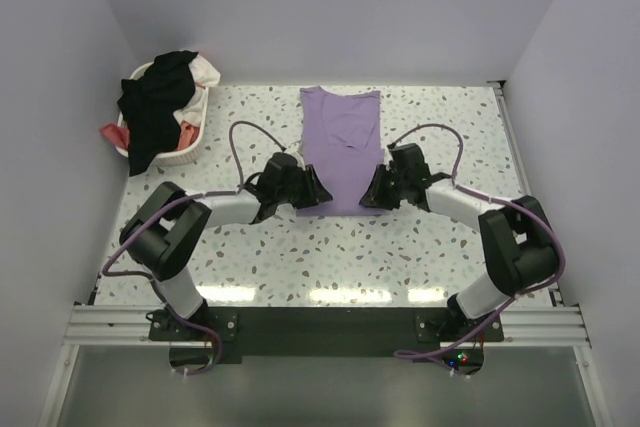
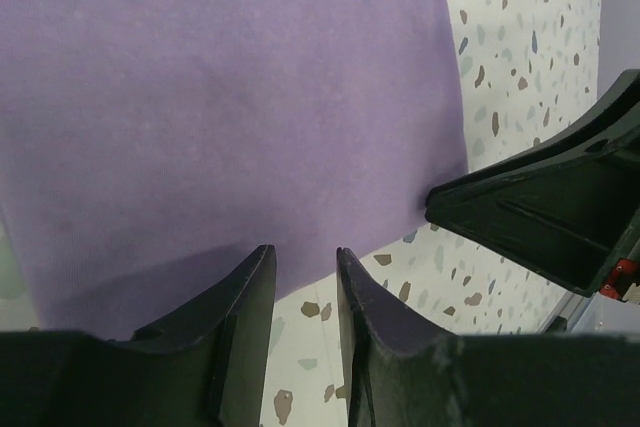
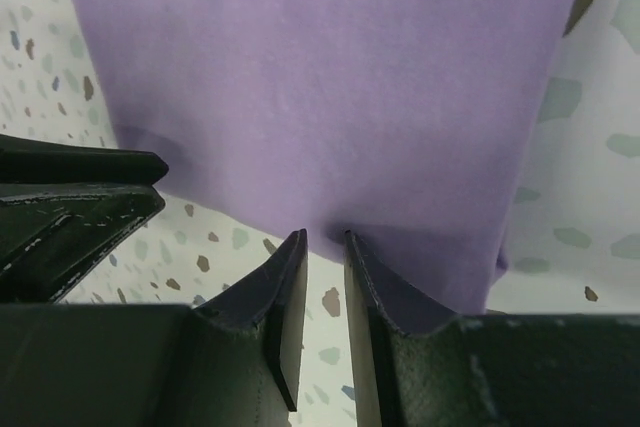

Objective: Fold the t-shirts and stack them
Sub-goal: Fold the tshirt

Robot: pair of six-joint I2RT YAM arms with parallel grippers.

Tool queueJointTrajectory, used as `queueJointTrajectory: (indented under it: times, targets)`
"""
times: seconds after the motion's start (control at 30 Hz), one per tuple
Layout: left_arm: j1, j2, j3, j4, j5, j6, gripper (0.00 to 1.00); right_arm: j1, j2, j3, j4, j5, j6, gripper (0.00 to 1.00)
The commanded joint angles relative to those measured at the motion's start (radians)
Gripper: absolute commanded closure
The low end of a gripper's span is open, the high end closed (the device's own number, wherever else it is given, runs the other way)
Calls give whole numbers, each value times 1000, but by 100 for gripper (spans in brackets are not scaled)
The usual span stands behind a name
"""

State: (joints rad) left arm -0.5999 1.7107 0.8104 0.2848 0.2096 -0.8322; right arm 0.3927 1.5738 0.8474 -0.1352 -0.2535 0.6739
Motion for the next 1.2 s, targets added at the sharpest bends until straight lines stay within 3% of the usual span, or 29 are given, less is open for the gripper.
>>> queueJointTrajectory:
  times: [0.0, 0.33, 0.77, 0.97, 1.17]
  targets:
    - [-6, 23, 7, 67, 1, -30, 65, -2, 8, -37, 39, 32, 13, 75]
    - [0, 17, -79, 33, -68, -45, 67, -67, 12, -140, 42, 46, 23, 76]
    - [23, -23, -137, 40, -55, -42, 68, -209, -9, -237, 109, -150, 24, 76]
    - [35, -134, -143, 7, -47, -18, 66, -209, -104, -225, 51, -161, 9, 75]
    - [48, -256, -181, -87, -108, -2, 59, -209, -222, -205, -60, -67, -33, 68]
